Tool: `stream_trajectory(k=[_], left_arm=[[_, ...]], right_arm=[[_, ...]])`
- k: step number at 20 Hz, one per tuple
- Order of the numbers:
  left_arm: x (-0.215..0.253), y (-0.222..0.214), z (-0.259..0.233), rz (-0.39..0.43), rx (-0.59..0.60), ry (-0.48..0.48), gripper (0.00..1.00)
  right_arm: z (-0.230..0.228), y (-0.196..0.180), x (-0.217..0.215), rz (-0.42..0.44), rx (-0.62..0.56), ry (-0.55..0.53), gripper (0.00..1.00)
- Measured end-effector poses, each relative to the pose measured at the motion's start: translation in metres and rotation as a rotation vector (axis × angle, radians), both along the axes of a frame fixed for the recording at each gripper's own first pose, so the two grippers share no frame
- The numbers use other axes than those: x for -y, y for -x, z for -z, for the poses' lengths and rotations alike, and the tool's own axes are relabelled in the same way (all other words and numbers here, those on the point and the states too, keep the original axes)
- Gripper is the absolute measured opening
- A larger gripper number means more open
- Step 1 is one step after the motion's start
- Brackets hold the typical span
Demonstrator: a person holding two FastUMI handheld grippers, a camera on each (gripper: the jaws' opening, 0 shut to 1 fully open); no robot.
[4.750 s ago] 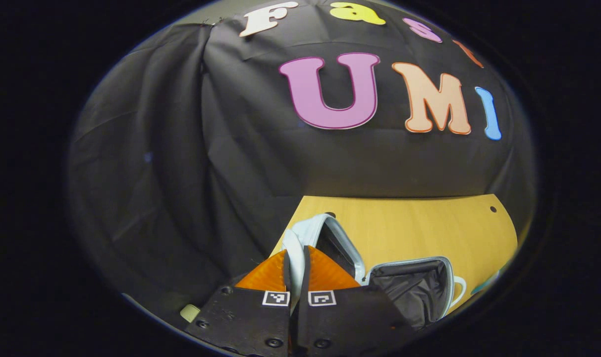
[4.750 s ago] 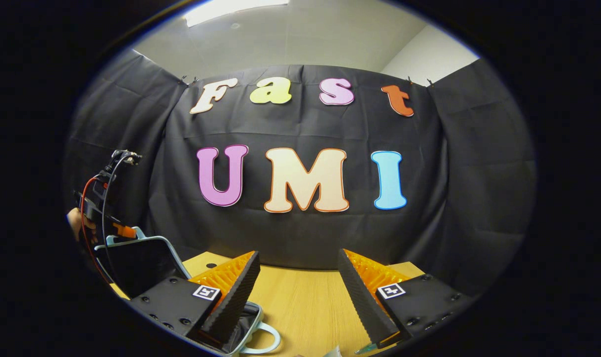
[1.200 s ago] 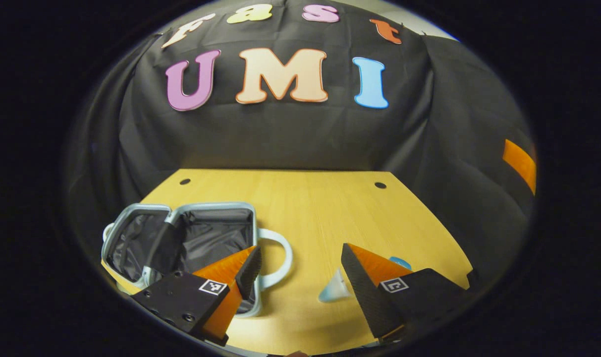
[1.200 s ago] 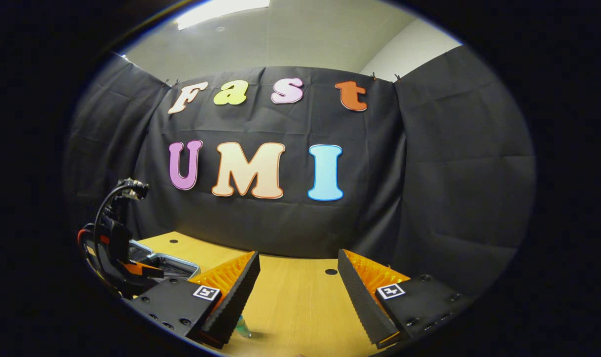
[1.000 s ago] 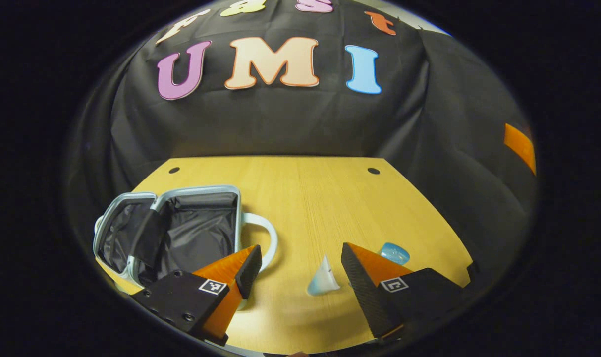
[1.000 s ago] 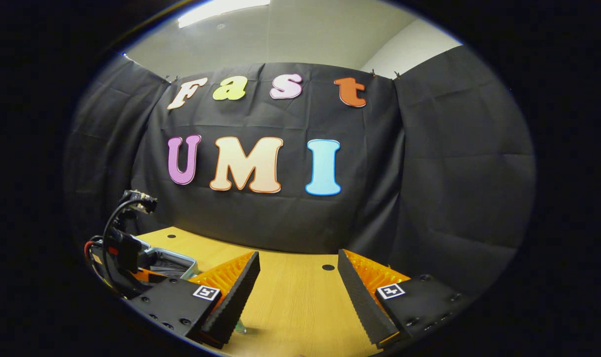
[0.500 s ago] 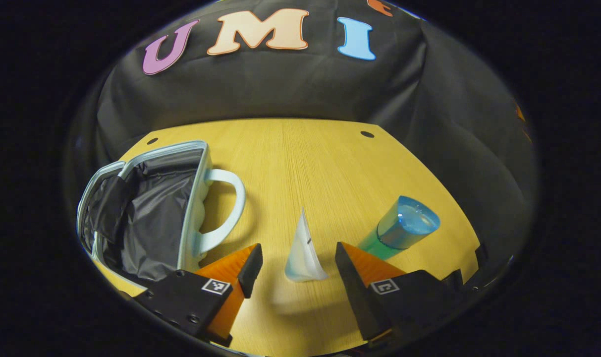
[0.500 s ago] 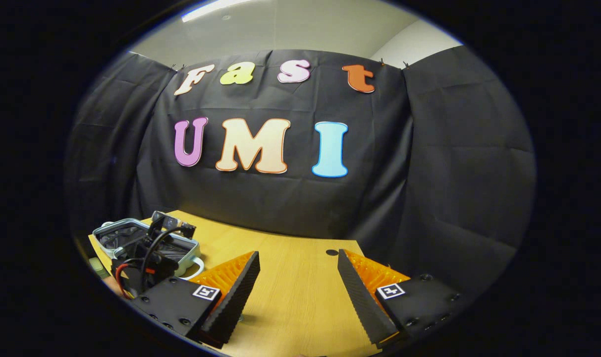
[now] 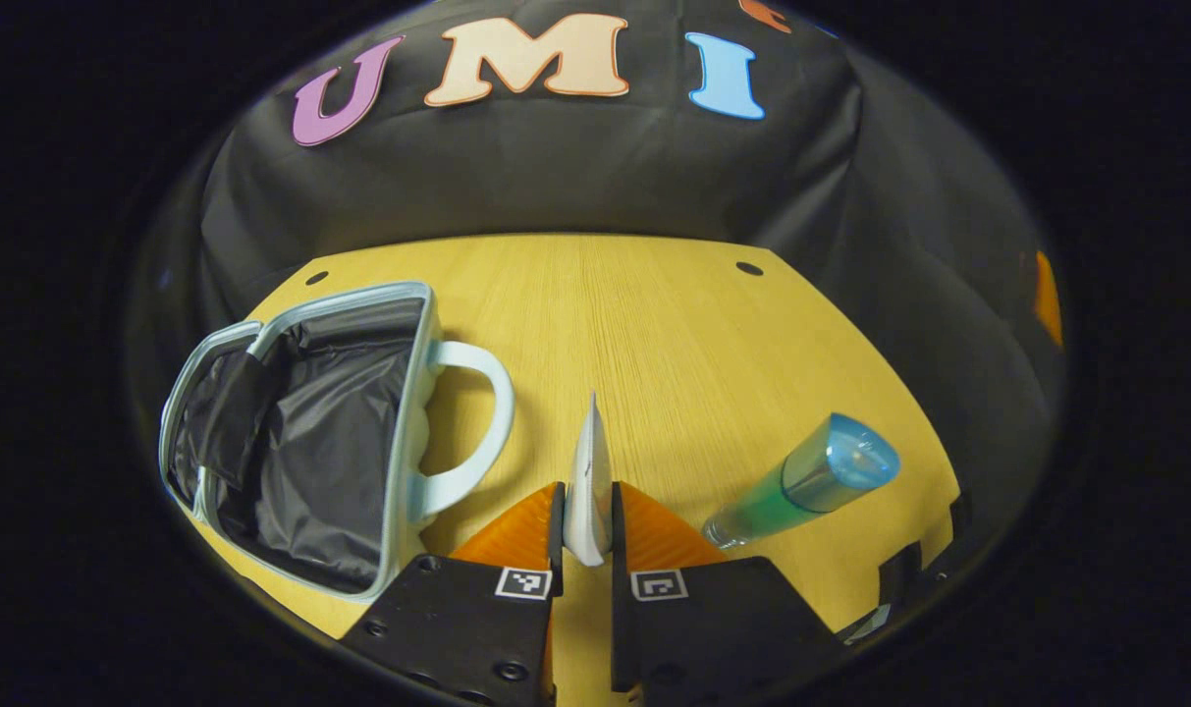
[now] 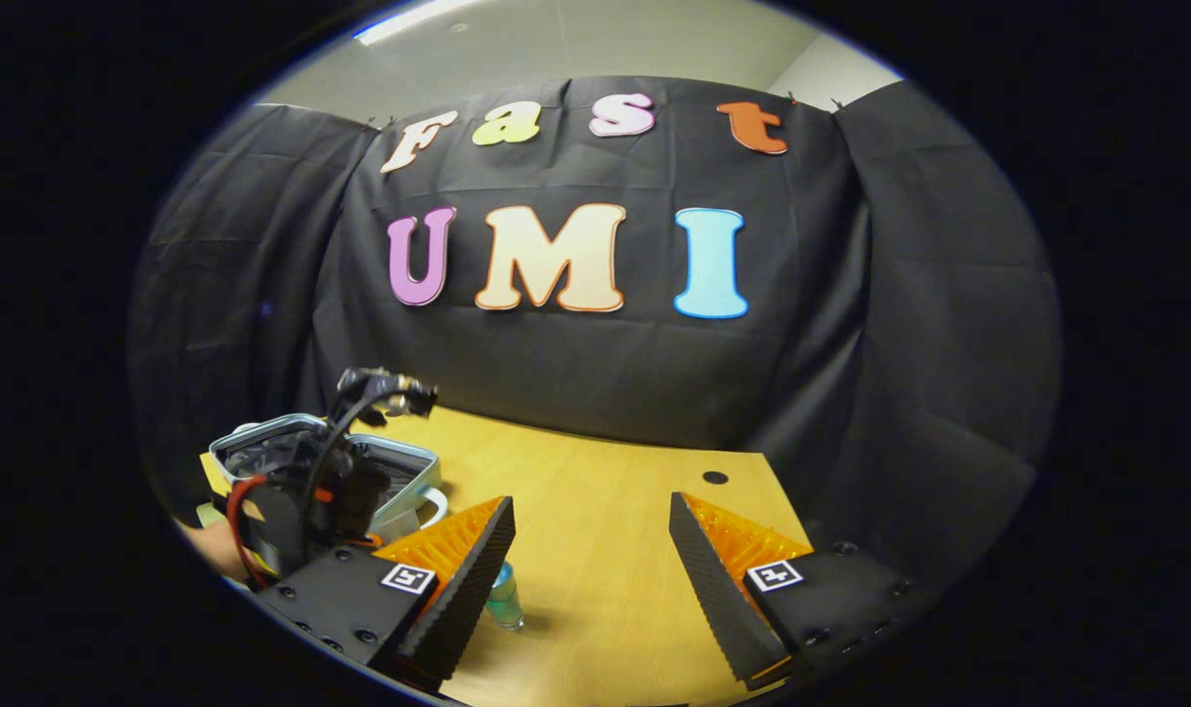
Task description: First open the suitcase, pack the skin care products into it, and then close the suitcase.
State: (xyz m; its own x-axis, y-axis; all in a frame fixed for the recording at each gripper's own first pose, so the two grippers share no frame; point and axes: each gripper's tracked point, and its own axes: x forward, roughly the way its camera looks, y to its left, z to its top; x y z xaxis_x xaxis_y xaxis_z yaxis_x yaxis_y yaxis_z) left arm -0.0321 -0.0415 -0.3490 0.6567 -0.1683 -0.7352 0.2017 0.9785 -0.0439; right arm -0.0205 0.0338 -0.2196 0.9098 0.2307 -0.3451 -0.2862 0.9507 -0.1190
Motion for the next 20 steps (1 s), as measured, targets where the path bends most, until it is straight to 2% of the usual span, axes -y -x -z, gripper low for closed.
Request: stream_trajectory(k=[5, 10, 15, 17, 19, 20], left_arm=[[-0.018, 0.006, -0.062, -0.006, 0.066, -0.010, 0.14], [-0.053, 0.018, -0.108, -0.075, 0.108, -0.034, 0.15], [-0.101, 0.031, -0.128, -0.160, 0.102, -0.081, 0.15], [-0.121, 0.034, -0.130, -0.184, 0.093, -0.098, 0.14], [-0.139, 0.033, -0.127, -0.198, 0.088, -0.107, 0.14], [-0.150, 0.032, -0.123, -0.202, 0.081, -0.111, 0.14]], right_arm=[[0.049, 0.003, -0.033, -0.087, -0.090, -0.001, 0.99], [0.101, 0.016, -0.058, -0.170, -0.182, 0.015, 0.99], [0.162, 0.023, -0.063, -0.184, -0.265, 0.055, 0.96], [0.184, 0.027, -0.060, -0.171, -0.319, 0.060, 0.91], [0.193, 0.023, -0.059, -0.142, -0.341, 0.054, 0.78], [0.195, 0.019, -0.058, -0.127, -0.340, 0.041, 0.61]])
